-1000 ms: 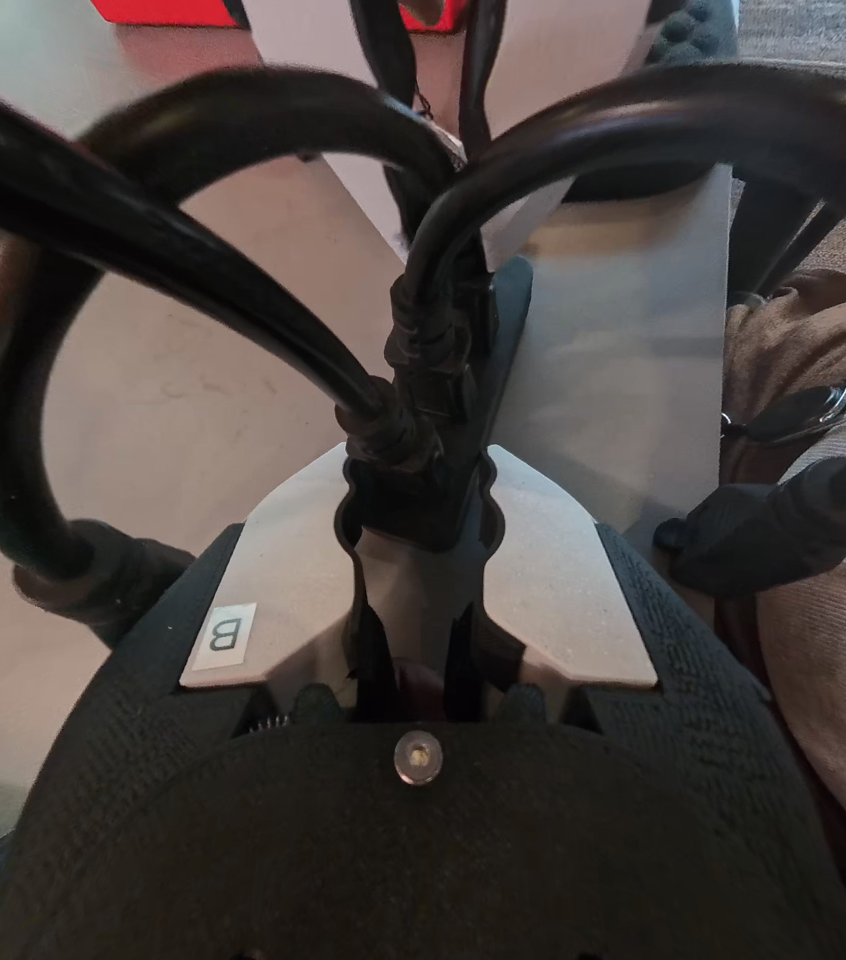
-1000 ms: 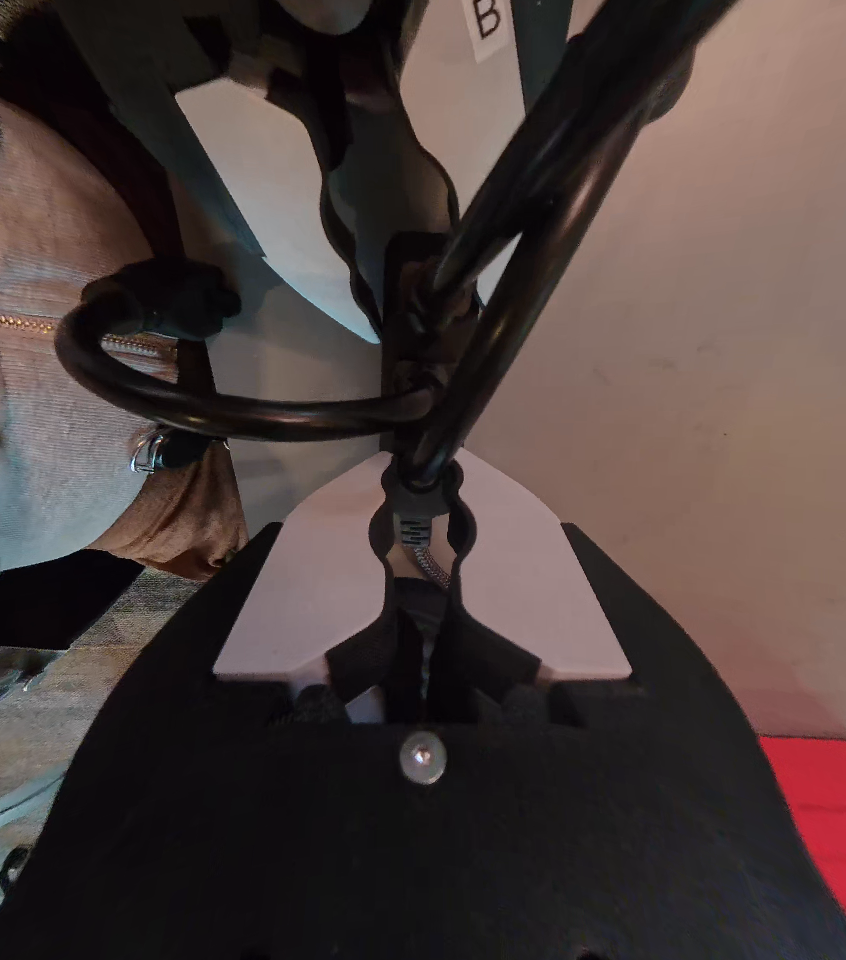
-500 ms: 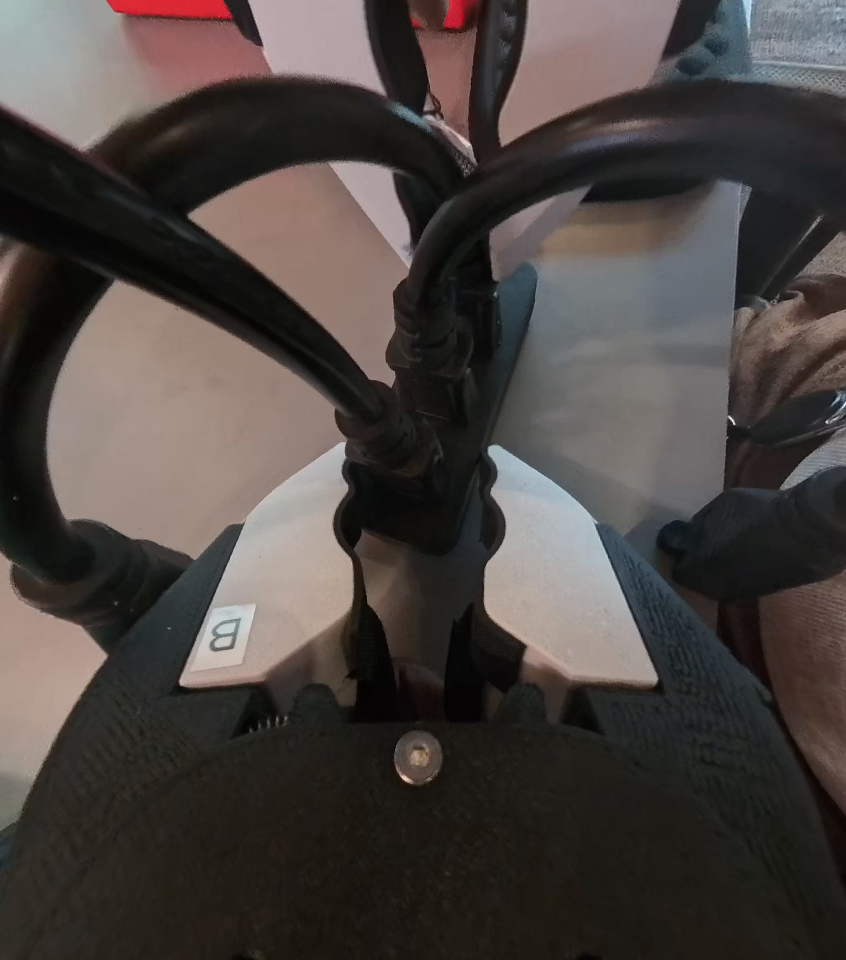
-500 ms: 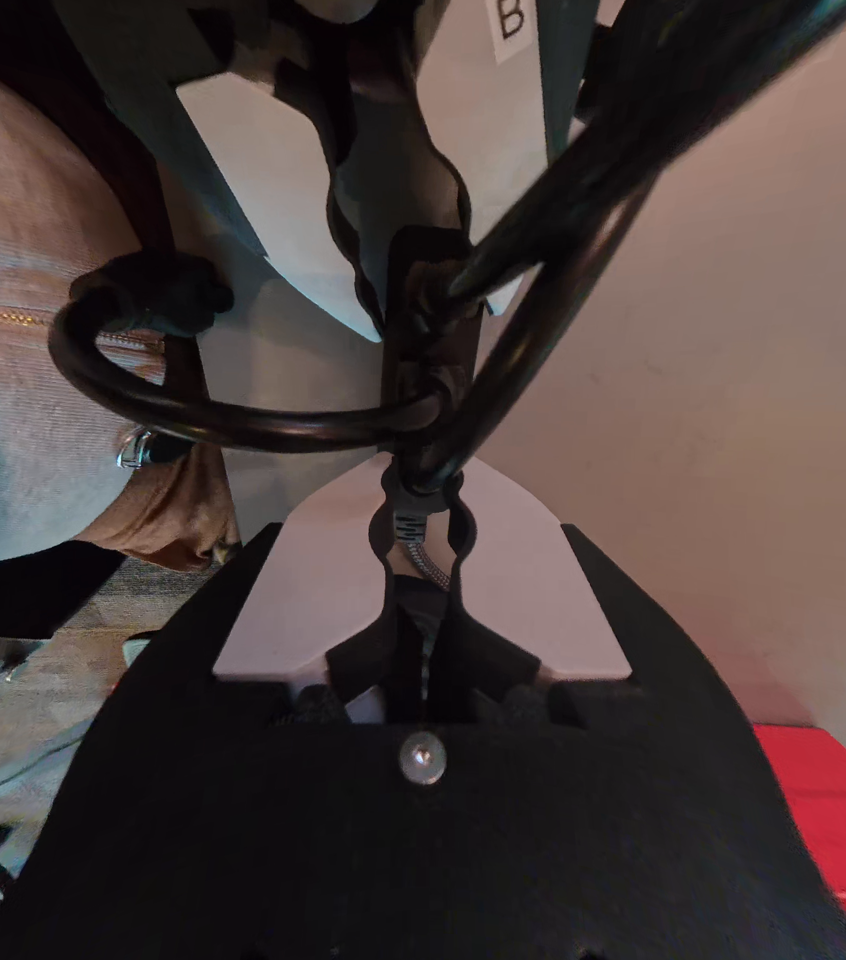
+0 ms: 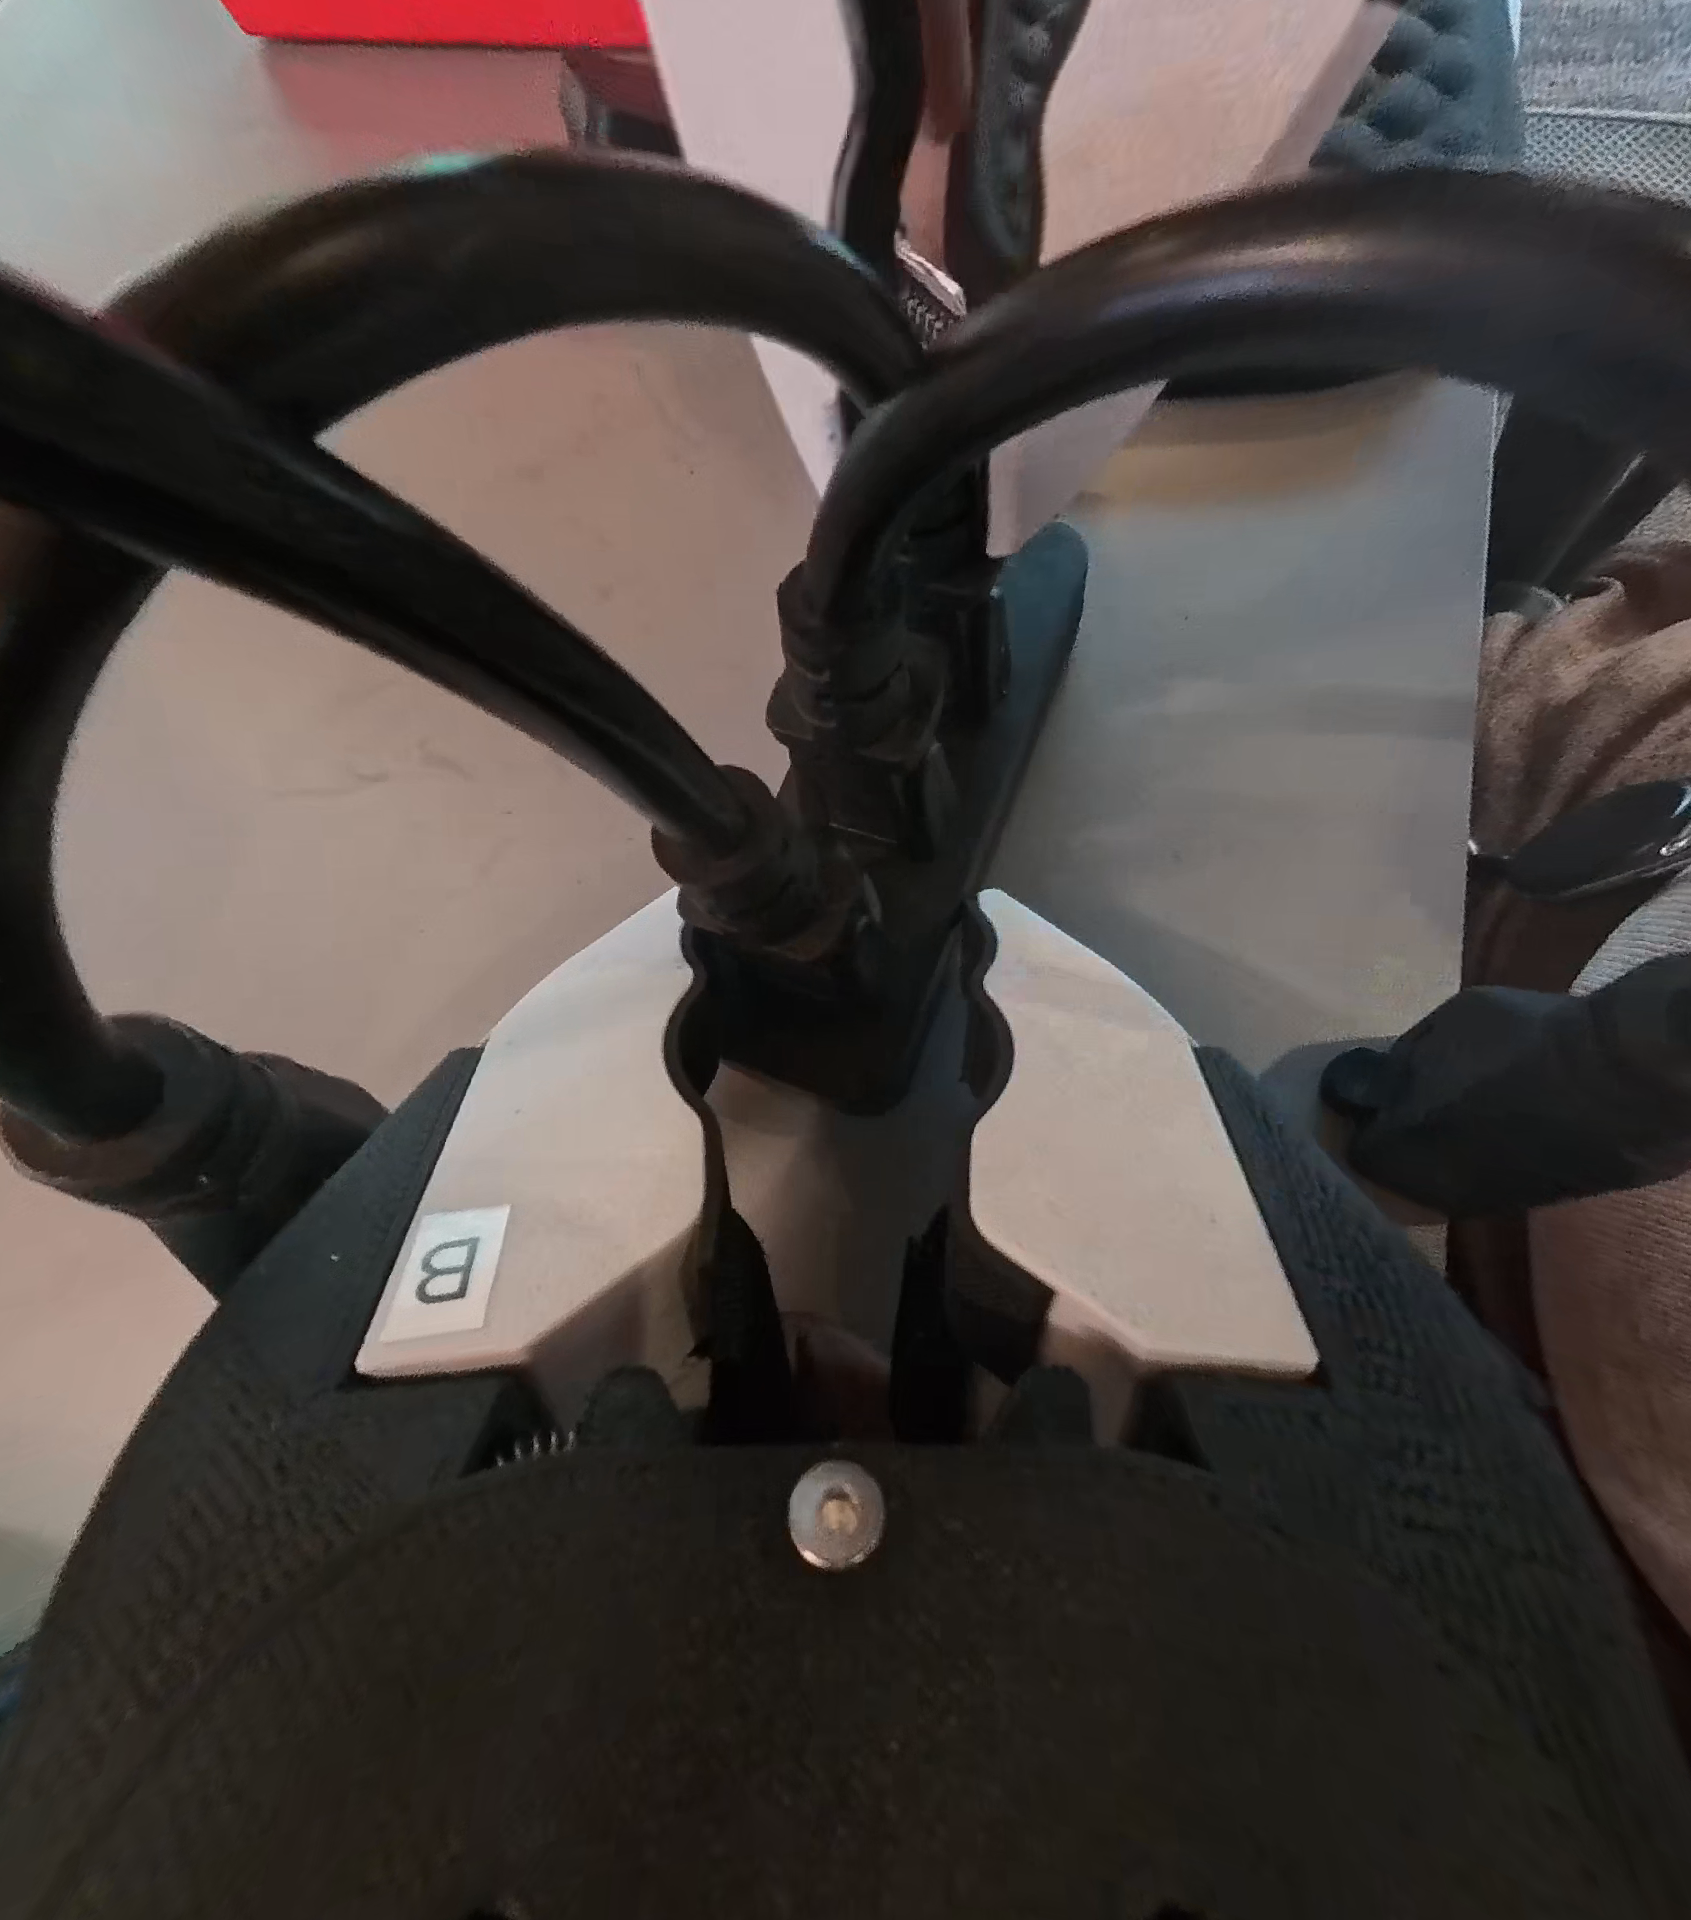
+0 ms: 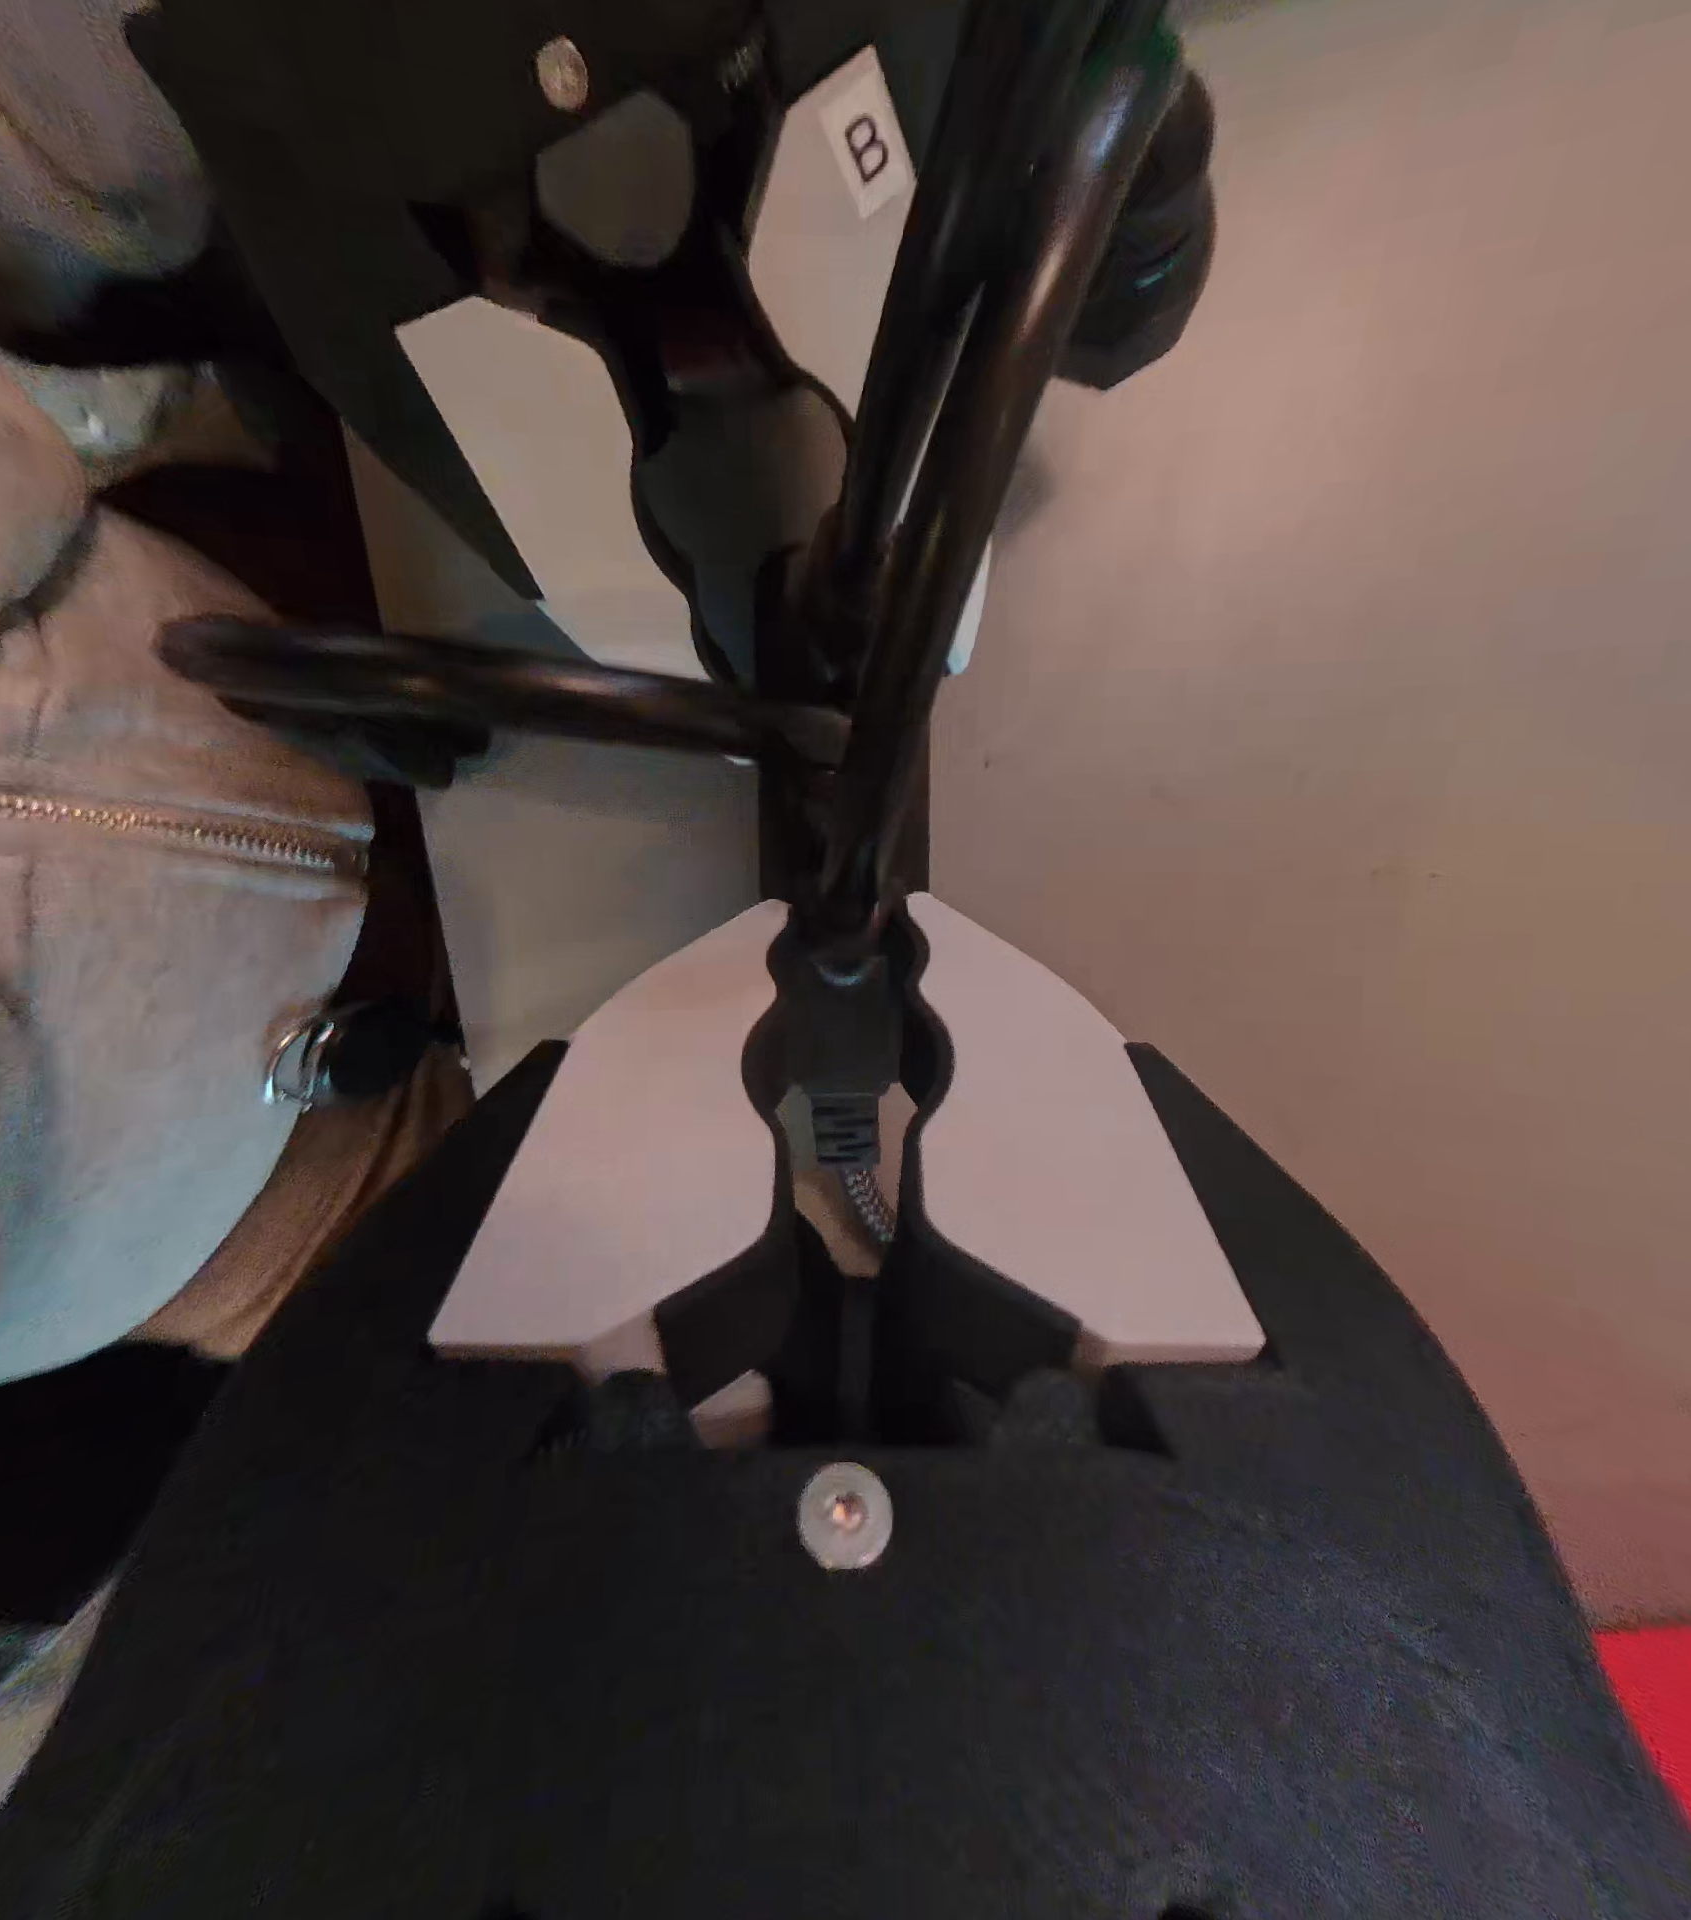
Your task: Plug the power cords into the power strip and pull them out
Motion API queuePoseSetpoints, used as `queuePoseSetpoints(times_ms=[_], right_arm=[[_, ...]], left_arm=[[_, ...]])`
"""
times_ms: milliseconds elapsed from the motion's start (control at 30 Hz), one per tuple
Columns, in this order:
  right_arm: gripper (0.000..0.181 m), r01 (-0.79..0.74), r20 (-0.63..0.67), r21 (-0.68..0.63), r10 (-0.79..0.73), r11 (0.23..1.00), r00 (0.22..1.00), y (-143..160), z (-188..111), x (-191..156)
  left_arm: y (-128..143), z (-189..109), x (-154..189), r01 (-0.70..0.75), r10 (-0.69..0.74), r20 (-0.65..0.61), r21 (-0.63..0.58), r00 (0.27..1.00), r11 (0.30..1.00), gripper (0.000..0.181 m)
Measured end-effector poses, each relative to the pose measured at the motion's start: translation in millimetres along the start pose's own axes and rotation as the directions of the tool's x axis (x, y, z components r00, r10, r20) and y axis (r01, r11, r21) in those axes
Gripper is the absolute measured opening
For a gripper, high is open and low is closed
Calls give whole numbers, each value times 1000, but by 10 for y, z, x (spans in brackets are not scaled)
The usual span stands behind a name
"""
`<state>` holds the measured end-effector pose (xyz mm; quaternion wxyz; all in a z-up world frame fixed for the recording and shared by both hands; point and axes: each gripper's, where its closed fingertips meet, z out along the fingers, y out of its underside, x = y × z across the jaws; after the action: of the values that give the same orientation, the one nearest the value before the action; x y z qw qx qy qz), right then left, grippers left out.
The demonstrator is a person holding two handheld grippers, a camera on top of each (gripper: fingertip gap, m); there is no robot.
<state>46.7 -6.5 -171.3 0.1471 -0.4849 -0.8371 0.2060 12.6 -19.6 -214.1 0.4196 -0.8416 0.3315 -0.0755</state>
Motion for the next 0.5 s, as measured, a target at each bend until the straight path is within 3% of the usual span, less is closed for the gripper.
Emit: queuePoseSetpoints(times_ms=[67, 100, 133, 233, 300, 367, 500], right_arm=[[17, 33, -85, 129, -22, 991, 996, -5, -20, 24], [25, 23, -119, 194, 0, 981, 993, -9, -38, 36], [45, 0, -139, 272, 39, 962, 990, -27, -73, 44], [64, -59, -158, 573, 181, 818, 971, -128, -349, 91], [75, -59, -164, 687, 234, 724, 958, -80, -536, 117], [96, -66, -161, 688, 240, 722, 957, 71, -548, 98], [134, 45, -289, 591, 160, 805, 944, 409, -344, 136]], left_arm=[[0, 1, 2, -8, 8, 5, -1, 1000, 1000, 45], [-1, 1, 4, -13, 13, 7, -1, 1000, 1000, 44], [0, 2, 3, -17, 17, 12, -2, 1000, 1000, 45], [7, 7, 3, -46, 46, 35, -10, 998, 999, 45], [12, 11, 1, -61, 62, 50, -16, 997, 998, 46], [14, 12, 1, -63, 63, 51, -18, 997, 998, 46], [13, 13, 1, -55, 56, 44, -18, 997, 998, 46]])
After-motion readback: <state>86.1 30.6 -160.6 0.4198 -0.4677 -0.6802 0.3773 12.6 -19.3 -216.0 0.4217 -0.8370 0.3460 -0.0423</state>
